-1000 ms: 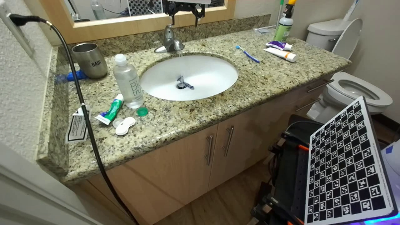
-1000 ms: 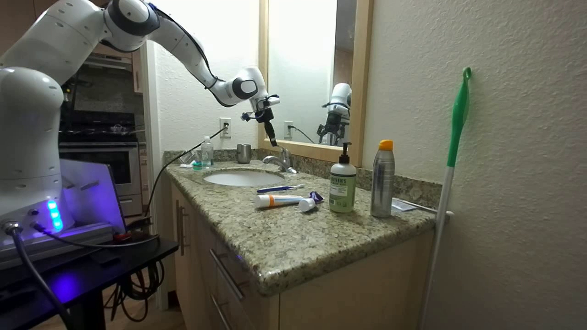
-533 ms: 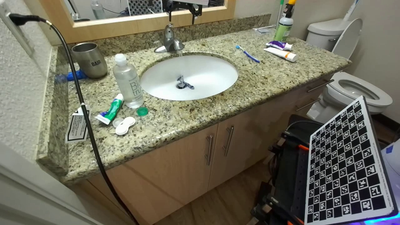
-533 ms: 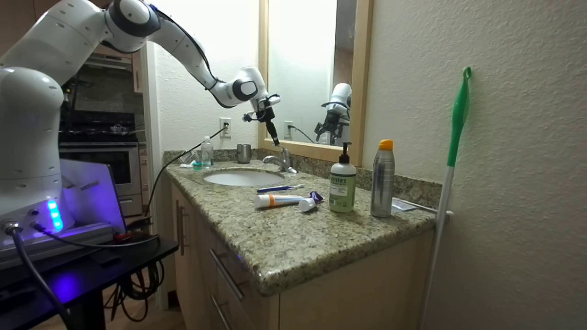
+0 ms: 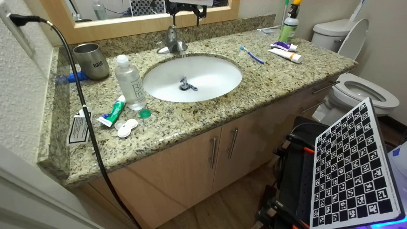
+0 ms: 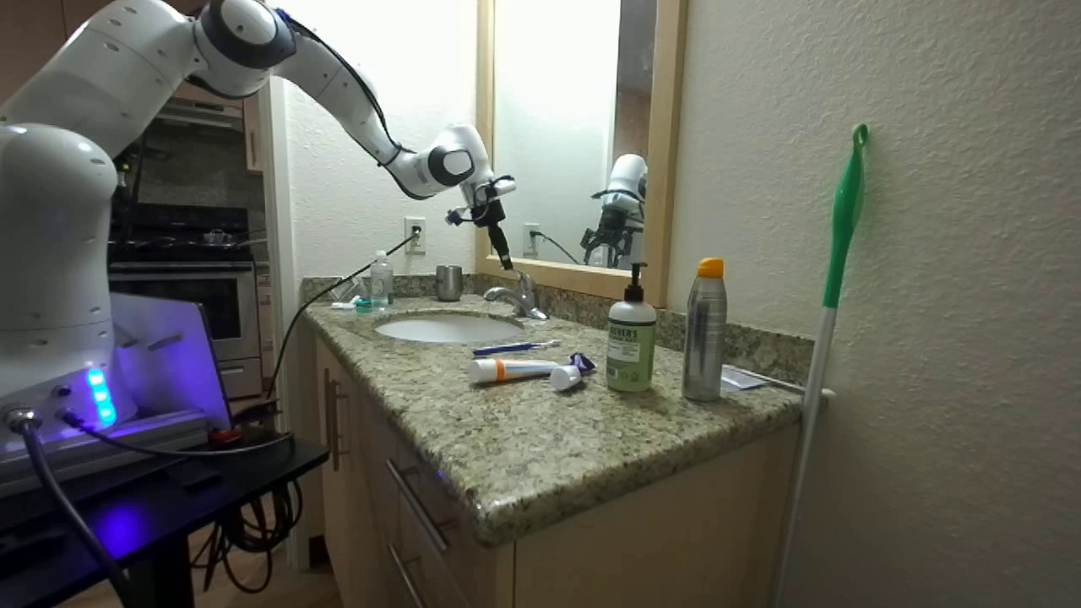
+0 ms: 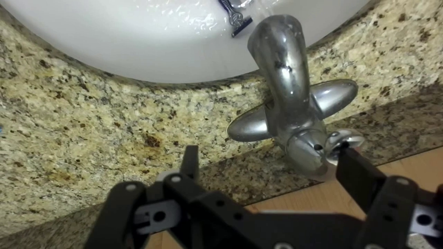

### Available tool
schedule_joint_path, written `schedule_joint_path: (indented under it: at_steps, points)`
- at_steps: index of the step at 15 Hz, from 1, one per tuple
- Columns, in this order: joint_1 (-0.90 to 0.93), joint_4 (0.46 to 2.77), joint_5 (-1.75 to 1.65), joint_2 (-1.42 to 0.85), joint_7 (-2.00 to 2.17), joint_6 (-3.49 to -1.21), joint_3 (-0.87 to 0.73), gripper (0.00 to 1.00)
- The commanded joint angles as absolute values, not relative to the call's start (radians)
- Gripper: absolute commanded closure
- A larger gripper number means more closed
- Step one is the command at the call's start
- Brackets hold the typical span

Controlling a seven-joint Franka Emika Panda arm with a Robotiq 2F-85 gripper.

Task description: Close the tap

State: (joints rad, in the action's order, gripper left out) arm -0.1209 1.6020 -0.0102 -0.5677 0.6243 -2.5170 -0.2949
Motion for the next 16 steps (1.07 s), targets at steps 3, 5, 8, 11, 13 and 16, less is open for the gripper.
schedule_joint_path:
  at_steps: [3, 5, 8, 11, 13, 16]
  points:
    - [-0.115, 1.575, -0.022, -0.584, 0.609, -2.407, -0.295, 0.00]
    - [-0.123, 1.529, -0.014, -0.597, 0.612, -2.294, -0.288, 0.00]
    - [-0.140, 1.428, 0.001, -0.645, 0.629, -2.057, -0.275, 0.00]
    - [-0.138, 1.386, 0.002, -0.667, 0.669, -1.981, -0.273, 0.00]
    - [-0.133, 1.483, 0.021, -0.578, 0.650, -2.118, -0.255, 0.00]
    - [-0.136, 1.584, 0.056, -0.453, 0.585, -2.256, -0.233, 0.00]
